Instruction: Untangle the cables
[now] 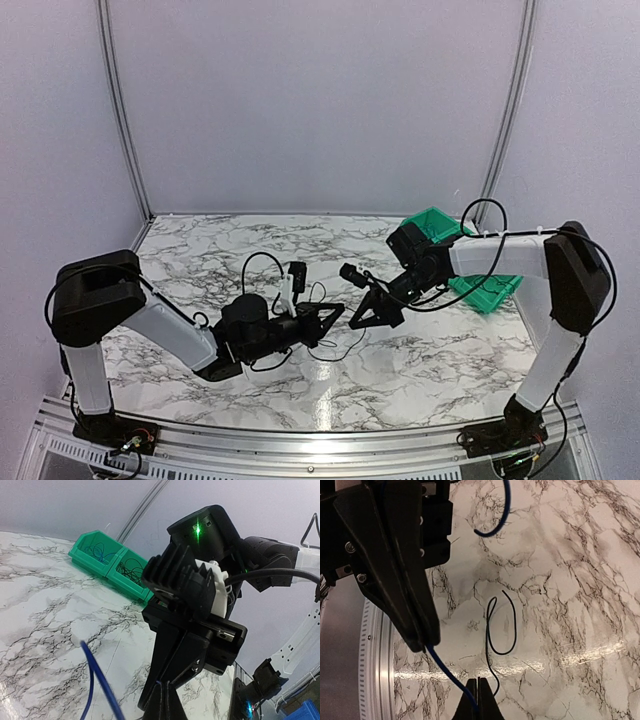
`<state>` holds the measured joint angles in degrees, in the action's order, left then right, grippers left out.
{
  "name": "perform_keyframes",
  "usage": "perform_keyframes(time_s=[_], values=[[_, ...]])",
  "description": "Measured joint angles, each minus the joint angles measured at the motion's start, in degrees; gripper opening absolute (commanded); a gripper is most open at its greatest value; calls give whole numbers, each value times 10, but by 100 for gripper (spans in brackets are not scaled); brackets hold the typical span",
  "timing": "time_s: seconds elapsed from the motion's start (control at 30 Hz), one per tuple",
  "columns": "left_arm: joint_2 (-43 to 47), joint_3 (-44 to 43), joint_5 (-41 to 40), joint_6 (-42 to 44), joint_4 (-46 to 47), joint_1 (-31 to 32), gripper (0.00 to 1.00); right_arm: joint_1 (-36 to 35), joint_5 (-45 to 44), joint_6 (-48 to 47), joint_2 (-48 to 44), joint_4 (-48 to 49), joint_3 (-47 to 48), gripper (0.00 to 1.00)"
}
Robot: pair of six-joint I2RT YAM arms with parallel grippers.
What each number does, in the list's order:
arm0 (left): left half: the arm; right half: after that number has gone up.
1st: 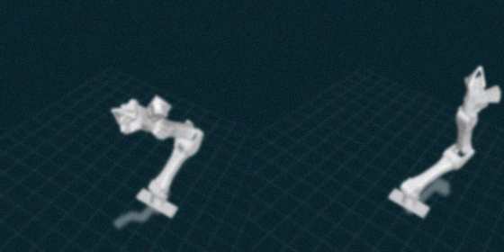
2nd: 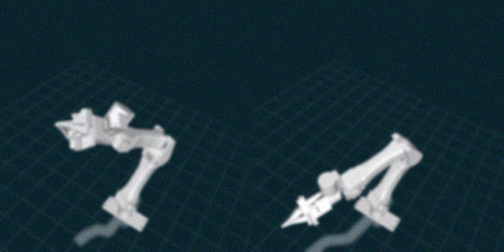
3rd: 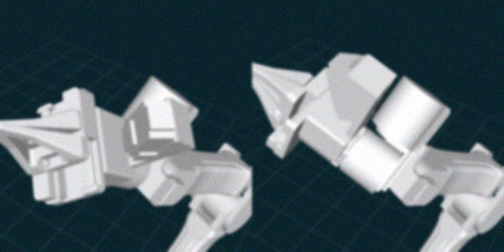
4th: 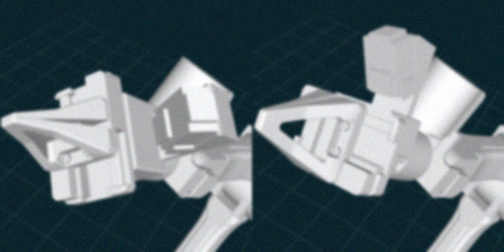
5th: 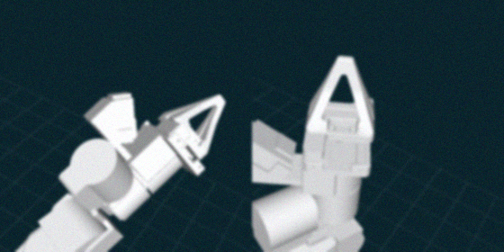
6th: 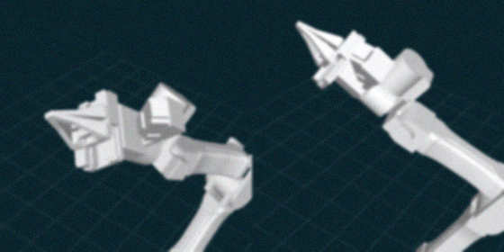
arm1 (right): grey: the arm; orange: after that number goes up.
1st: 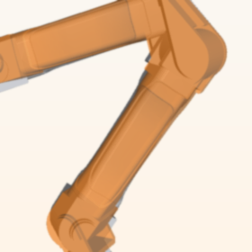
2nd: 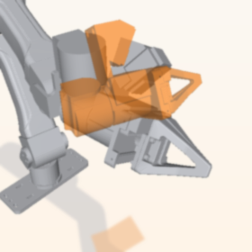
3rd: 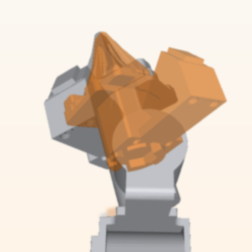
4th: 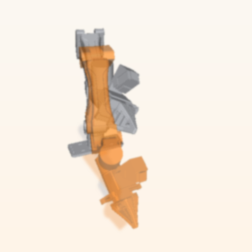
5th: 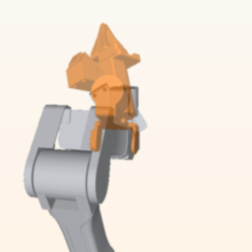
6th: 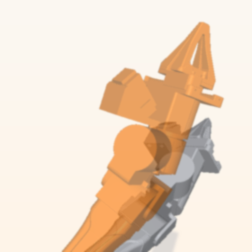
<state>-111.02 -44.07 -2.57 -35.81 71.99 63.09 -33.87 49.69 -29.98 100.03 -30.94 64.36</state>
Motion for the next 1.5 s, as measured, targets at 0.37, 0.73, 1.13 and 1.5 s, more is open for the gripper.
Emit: perform_keyframes(time_s=[0.37, 0.73, 1.13, 1.5], values=[[78, 106, -62, 0, 14, -5, 19, -24, -6, 0, 0, 57, -5, 0], [137, 205, -131, -25, 103, -68, 0, -3, -59, 0, -1, 33, -29, 0], [152, 221, -142, -29, 72, -70, 34, 8, -92, -7, -33, -17, -7, 0], [139, 221, -156, -28, 12, -70, 37, 163, -159, -75, -124, -136, 126, 0]])
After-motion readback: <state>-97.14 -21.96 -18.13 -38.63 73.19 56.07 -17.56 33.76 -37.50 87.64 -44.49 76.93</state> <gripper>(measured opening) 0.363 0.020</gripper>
